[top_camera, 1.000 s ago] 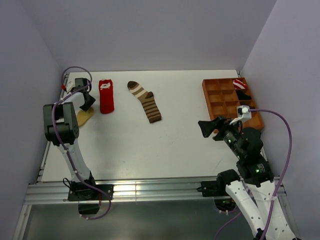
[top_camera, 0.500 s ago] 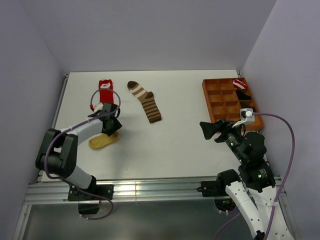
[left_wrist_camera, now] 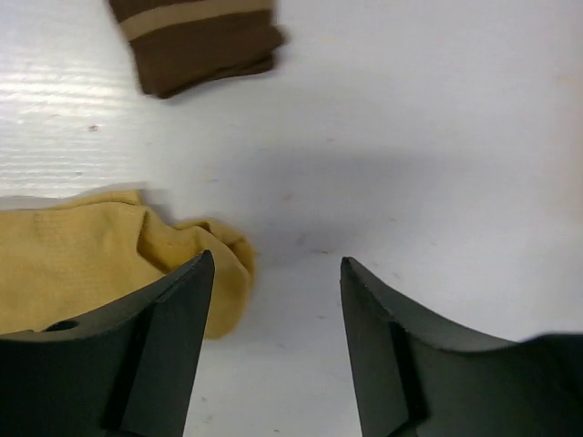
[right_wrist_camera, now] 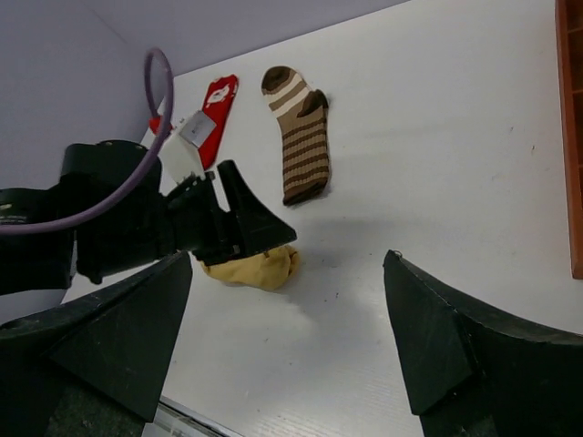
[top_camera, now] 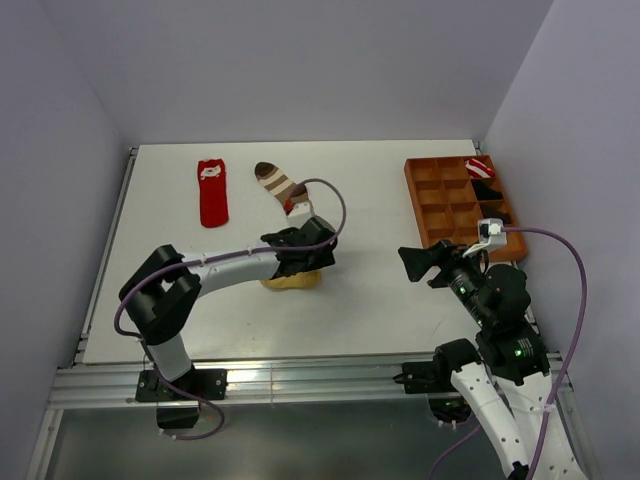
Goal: Roll the socks
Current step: Move the sock to the center of the board, then roll the sock at the center of the board.
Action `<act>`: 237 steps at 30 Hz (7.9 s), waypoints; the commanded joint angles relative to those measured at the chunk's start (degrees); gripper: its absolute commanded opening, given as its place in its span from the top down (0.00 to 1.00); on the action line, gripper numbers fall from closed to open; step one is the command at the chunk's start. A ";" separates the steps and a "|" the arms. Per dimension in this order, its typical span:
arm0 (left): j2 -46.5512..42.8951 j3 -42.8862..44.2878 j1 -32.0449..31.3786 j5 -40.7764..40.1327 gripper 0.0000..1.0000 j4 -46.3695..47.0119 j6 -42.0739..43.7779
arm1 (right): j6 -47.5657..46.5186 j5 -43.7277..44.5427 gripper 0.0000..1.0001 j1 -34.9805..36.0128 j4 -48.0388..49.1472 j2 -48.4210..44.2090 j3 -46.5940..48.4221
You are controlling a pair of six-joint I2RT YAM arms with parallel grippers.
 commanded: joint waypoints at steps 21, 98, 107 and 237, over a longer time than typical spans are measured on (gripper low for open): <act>7.94 9.90 -14.74 -26.81 0.47 -10.10 14.86 | -0.48 2.03 0.05 0.42 -1.41 -1.54 0.05; -9.45 -34.65 10.22 28.74 1.00 45.36 -14.31 | 23.34 -0.79 0.35 17.46 42.87 45.02 -15.34; -13.32 -41.77 11.28 27.42 1.00 53.52 -19.85 | 27.64 -1.75 0.42 23.18 50.26 61.12 -11.48; 7.26 -10.30 -21.95 -31.48 1.00 6.69 18.38 | 25.28 -8.34 0.93 25.03 34.26 75.29 3.48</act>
